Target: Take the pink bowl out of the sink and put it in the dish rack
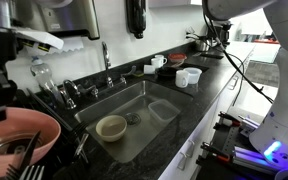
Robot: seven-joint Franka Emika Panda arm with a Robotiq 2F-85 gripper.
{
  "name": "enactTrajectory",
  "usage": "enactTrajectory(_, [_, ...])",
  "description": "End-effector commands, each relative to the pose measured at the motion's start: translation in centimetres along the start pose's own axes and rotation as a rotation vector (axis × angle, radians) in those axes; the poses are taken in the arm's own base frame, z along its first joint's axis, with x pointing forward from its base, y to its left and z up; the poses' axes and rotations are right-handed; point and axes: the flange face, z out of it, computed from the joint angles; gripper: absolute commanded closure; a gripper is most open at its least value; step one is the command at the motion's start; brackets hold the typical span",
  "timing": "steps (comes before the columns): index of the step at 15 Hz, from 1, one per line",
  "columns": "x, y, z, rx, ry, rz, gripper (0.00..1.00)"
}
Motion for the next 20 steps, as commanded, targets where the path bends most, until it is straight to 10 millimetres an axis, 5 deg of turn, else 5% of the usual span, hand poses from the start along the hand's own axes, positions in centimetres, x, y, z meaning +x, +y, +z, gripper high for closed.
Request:
enactTrajectory(1, [0.2, 0.8, -0.7, 0.035, 0.008, -0.039, 0.99])
enactTrajectory(12, [-1.7, 3.3, 3.1, 0.024, -0.054, -0.054, 0.99])
enactTrajectory(14, [-1.6, 3.3, 2.9, 0.024, -0.066, -0.051, 0.68])
enactTrajectory(20, [-1.6, 3.3, 1.8, 0.033, -0.079, -0.040, 0.27])
